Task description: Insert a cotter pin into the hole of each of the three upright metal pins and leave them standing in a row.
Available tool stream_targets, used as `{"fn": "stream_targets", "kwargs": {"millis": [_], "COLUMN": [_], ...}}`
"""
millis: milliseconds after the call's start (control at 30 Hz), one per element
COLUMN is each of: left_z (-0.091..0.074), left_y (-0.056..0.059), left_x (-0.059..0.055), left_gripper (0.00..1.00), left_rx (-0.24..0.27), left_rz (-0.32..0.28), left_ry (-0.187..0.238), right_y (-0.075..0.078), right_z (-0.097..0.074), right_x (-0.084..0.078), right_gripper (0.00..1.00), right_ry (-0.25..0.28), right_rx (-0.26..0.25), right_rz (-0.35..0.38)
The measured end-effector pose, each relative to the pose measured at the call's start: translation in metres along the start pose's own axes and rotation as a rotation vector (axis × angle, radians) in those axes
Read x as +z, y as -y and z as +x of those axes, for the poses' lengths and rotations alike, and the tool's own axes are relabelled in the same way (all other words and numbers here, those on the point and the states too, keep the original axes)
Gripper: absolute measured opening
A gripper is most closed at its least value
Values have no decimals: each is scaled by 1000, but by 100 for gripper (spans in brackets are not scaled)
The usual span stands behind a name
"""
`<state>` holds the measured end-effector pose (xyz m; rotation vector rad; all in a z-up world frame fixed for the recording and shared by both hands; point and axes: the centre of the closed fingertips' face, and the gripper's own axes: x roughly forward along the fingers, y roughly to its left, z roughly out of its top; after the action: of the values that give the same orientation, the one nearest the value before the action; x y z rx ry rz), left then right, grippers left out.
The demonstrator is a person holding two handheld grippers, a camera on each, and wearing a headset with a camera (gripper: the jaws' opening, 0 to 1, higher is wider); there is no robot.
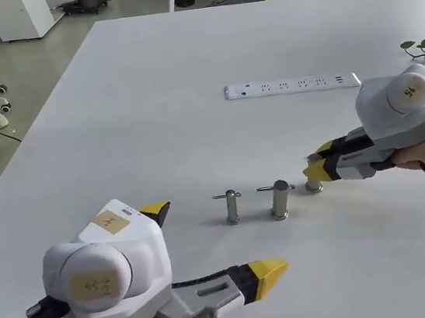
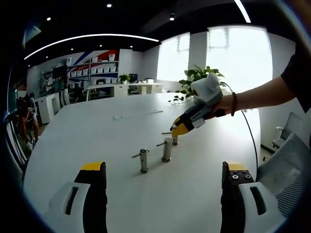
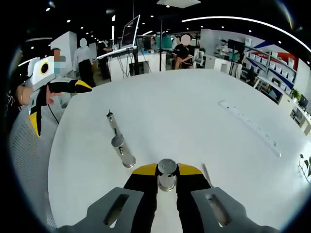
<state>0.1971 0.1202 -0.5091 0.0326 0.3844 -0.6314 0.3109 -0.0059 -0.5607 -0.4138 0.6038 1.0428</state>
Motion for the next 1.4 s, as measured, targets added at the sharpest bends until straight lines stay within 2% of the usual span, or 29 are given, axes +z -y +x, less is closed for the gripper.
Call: {"fn": "stream_targets", "kwargs": {"millis": [233, 533, 800, 1000, 1400], "left_z": [-2, -6, -9, -11, -13], "left_y": [-1, -1, -2, -1, -1], "left_x": [5, 8, 9, 6, 7], "left_gripper": [99, 98, 98, 97, 96], "left_rx": [0, -3, 0, -1, -5], "left_rz": [5, 4, 10, 6, 0], "left_ry": [4, 9, 10, 5, 1], "right_y": [-13, -41, -67, -82, -102], "right_z": [-14, -21, -18, -14, -2], "right_x": [-8, -9, -4, -1, -1], "right_gripper": [8, 8, 8, 8, 8], "right_ry": [-6, 4, 14, 23, 39], "right_rx": [14, 44, 84, 89, 104], "right_rz": [-15, -38, -63, -69, -60]}}
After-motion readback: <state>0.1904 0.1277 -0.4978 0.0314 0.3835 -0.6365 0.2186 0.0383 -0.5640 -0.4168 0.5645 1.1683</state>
